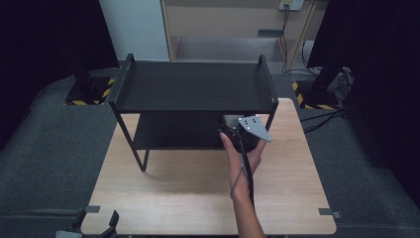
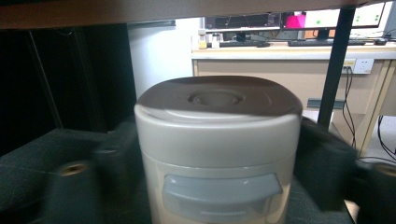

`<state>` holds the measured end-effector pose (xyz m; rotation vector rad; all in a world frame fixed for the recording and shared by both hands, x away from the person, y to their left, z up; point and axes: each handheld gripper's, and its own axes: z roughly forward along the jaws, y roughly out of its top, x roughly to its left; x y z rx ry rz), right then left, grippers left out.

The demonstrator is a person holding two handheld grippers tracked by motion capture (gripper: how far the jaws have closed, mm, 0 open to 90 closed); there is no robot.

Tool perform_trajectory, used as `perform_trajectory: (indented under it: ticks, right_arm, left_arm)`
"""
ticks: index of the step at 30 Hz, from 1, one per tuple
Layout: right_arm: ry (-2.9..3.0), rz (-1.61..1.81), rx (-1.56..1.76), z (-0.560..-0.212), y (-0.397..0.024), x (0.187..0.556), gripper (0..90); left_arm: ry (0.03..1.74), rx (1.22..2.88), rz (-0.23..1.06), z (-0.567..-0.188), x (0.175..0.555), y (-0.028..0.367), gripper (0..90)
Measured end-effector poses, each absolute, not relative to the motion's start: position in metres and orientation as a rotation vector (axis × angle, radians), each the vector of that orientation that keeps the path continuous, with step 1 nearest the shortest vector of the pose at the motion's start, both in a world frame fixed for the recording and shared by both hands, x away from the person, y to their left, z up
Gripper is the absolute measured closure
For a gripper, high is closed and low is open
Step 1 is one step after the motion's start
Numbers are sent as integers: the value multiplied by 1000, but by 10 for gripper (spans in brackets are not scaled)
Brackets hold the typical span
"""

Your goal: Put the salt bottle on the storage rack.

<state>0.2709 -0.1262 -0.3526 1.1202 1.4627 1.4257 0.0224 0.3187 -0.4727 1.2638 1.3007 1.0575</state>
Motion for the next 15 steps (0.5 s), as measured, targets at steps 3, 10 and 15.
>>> perform_trajectory:
  ticks: [3, 10, 15]
  right_arm:
    - [1449, 1443, 1109, -356, -125, 268, 118]
    - [1411, 1410, 1092, -359, -117, 257, 78]
    - [1403, 1401, 1076, -360, -114, 248, 72]
  left_arm:
    - [1302, 1260, 1057, -473, 22, 319, 24]
    - [1300, 1264, 1054, -473, 20, 320, 24]
    - [1300, 1264, 1055, -472, 19, 320, 25]
